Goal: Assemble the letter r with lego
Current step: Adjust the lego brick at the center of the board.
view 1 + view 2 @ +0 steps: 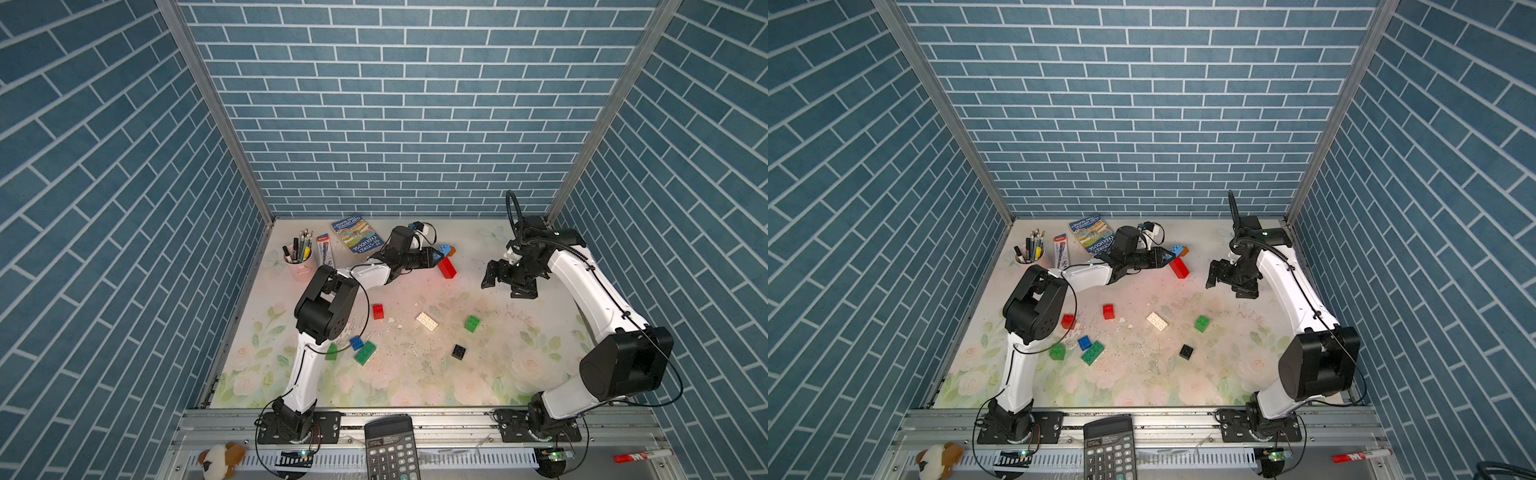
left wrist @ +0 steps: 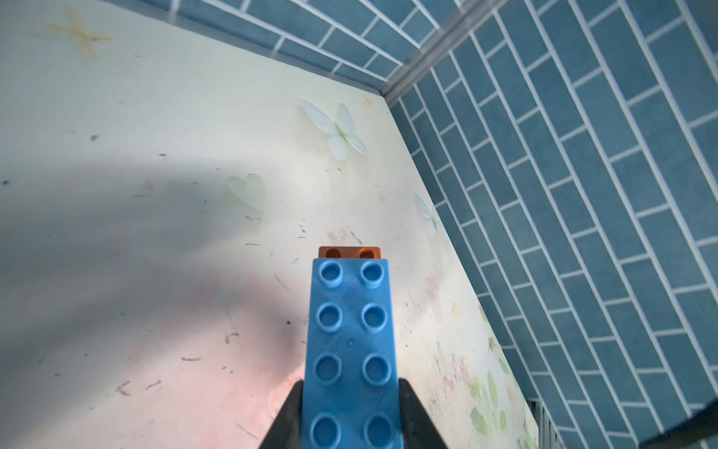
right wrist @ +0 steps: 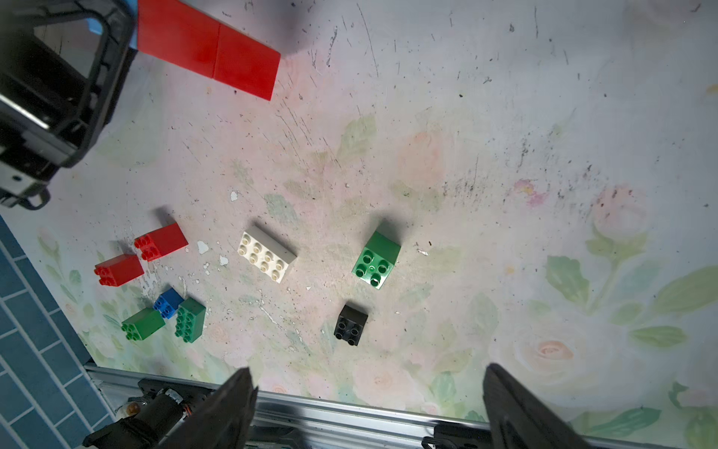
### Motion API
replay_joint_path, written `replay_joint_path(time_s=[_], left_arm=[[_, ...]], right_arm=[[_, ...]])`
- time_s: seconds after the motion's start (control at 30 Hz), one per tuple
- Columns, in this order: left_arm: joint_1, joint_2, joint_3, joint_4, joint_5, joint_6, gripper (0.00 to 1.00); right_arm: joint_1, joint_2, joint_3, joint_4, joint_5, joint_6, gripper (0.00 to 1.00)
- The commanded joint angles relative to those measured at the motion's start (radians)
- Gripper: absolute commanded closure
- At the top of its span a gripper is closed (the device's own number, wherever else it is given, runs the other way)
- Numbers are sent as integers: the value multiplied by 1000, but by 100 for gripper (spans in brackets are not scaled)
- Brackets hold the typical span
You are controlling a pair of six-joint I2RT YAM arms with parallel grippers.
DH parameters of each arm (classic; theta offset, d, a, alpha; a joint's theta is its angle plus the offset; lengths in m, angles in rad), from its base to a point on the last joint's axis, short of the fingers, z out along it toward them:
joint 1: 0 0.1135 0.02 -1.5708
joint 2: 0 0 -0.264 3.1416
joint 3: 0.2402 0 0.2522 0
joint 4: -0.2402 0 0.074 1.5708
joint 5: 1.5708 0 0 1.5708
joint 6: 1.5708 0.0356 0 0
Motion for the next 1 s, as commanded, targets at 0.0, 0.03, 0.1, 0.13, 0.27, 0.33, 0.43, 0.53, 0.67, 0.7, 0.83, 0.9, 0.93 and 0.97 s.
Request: replay_joint_path(time_s=[0.0, 0.03, 0.1, 0.13, 0.27, 0.33, 0.43, 0.53, 0.67, 0.7, 0.83, 0.9, 0.93, 0.97], left_arm=[[2, 42, -15, 142, -45, -164, 68], [2, 53, -18, 160, -56, -190, 68], [2, 75, -26, 208, -77, -242, 68], [1, 83, -30, 224, -84, -259, 68], [2, 100, -41, 257, -104, -297, 64], [2, 104, -44, 257, -104, -299, 60], [2, 105, -50, 254, -94, -300, 51], [5, 97, -62, 248, -90, -298, 36], [16, 56, -105, 237, -93, -291, 22], [24, 40, -122, 232, -94, -286, 21], [51, -53, -181, 166, -97, -245, 21], [57, -130, -198, 57, -114, -157, 21], [57, -167, -195, -12, -129, -108, 21], [56, -209, -190, -90, -154, -50, 20]], right_arm=[[-8, -42, -17, 12, -8, 20, 8], [-9, -45, -20, 12, -7, 21, 8], [-14, -55, -28, 11, -2, 21, 8], [-16, -59, -30, 11, -1, 21, 8], [-20, -70, -42, 9, 1, 20, 8], [-22, -73, -45, 7, 3, 21, 8], [-24, -68, -43, 7, 4, 20, 8], [-27, -56, -31, 7, 1, 15, 7], [-28, -24, -7, 8, 2, 5, 7], [-27, -12, -1, 13, 4, 1, 7], [-30, 61, 38, 54, 17, -17, 14], [-33, 152, 98, 69, 39, -32, 29], [-33, 196, 129, 77, 51, -37, 37], [-34, 251, 164, 89, 67, -40, 45]])
